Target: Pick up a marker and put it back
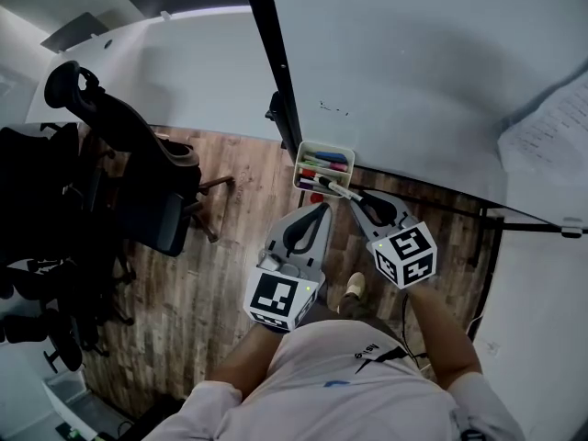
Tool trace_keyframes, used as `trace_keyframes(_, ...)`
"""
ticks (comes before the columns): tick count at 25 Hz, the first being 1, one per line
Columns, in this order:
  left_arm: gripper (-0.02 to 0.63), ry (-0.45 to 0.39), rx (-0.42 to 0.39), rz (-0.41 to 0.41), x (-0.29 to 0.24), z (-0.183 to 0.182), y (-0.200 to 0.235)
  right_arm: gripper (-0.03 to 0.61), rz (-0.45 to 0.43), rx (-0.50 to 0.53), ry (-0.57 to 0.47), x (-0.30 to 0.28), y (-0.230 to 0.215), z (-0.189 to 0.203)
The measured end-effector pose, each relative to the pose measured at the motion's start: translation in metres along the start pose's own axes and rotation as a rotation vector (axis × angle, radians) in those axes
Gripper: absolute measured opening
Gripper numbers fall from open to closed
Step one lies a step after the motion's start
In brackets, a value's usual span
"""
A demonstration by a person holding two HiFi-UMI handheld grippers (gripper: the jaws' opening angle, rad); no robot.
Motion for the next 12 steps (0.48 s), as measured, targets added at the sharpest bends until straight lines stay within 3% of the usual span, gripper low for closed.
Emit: trace_keyframes(12, 0.011, 0.001, -0.016, 0.011, 0.008, 0.0, -0.013, 0.081, -0.004, -0.007, -0.037, 0.014, 0.003, -0.002)
Point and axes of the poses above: the fingertips, and each gripper's own axes: x backward along the fingers, y to its left, z out of its underside, the point moved 9 cm from there along x, backward along the fingers, and after that the axes turned 1 degree about -y, right-handed, at the moved point
